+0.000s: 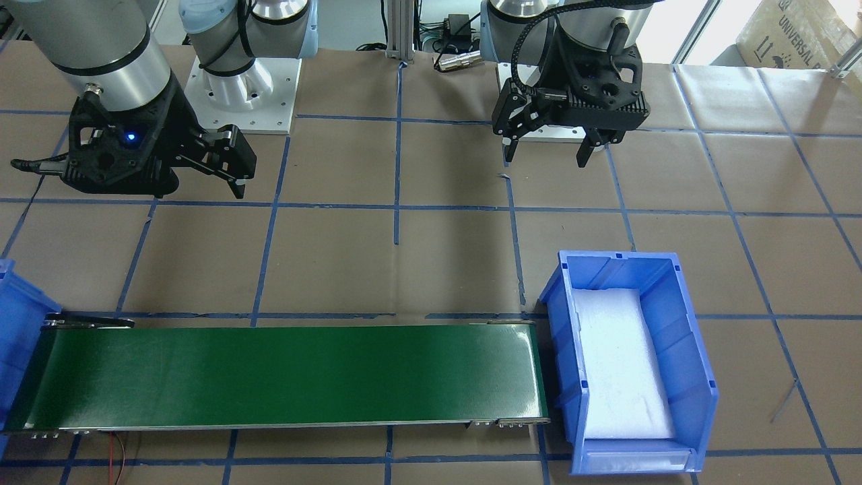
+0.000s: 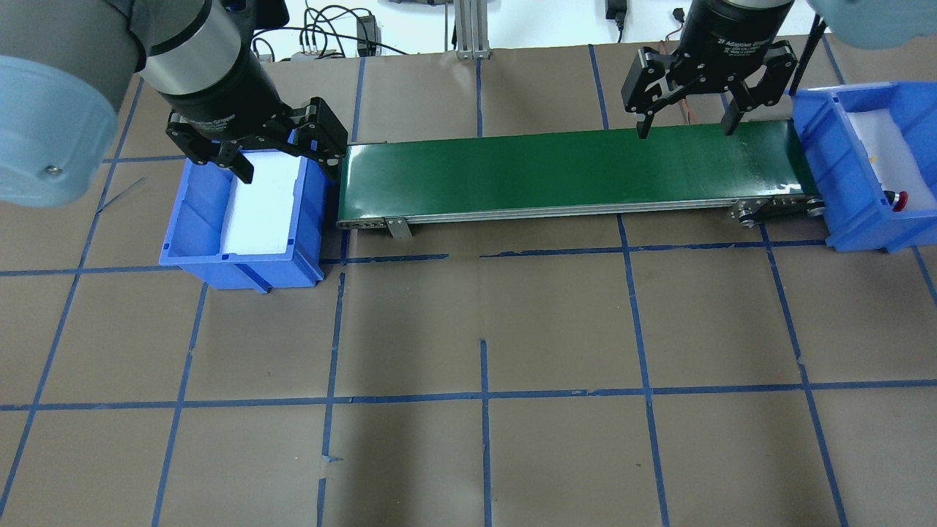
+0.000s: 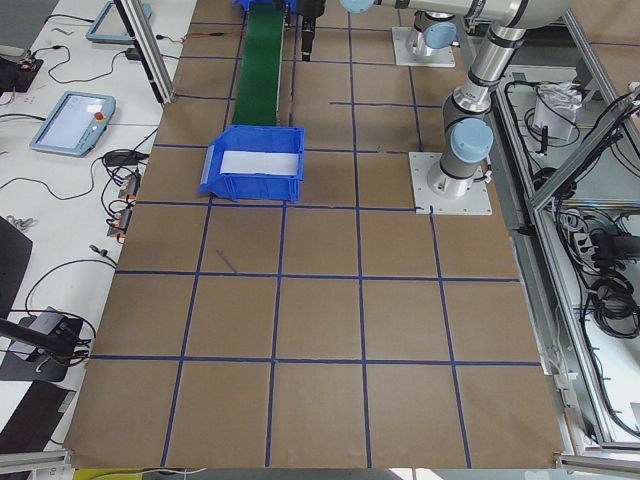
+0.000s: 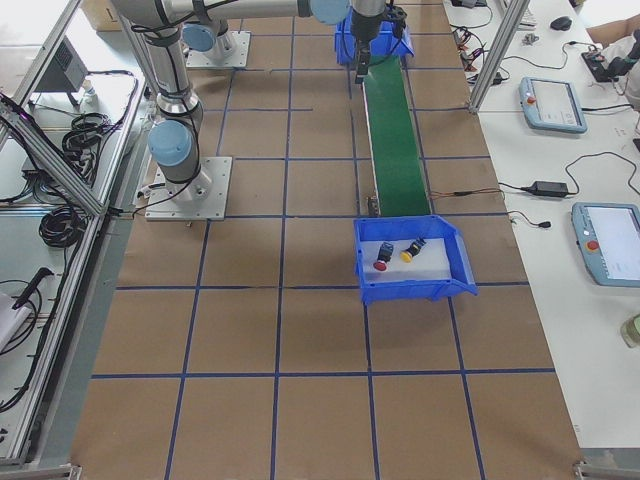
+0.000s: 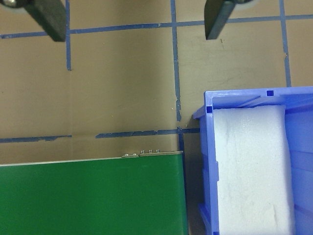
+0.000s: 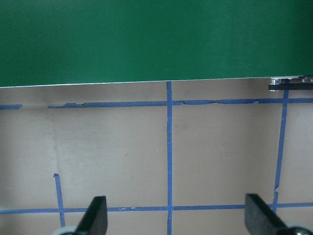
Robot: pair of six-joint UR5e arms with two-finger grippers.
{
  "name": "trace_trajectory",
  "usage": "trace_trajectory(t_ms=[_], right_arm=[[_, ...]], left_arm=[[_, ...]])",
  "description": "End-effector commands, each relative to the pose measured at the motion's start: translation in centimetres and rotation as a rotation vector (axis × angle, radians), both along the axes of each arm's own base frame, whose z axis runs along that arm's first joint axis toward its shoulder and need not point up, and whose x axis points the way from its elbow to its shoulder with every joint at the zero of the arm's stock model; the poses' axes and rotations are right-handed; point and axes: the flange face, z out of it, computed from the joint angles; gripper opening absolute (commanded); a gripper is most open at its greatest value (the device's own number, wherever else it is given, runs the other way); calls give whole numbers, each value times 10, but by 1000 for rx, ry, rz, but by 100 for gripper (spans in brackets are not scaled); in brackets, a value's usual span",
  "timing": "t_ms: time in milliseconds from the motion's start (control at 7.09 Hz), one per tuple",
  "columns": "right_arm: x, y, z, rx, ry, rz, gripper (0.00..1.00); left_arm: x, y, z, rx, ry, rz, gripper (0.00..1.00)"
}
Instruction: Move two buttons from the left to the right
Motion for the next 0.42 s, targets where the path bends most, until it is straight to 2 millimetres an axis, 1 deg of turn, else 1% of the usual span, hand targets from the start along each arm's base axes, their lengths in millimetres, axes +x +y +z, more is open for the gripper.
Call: trace_trajectory(t_ms=[0,282], right_arm=[[-4,-2,-3,4,1,-36,100],[-5,-2,-3,2,1,-33,100]], left_arm=[[1,-1,0,-1,5,0,100],[-3,0,-1,1,6,-3,100]])
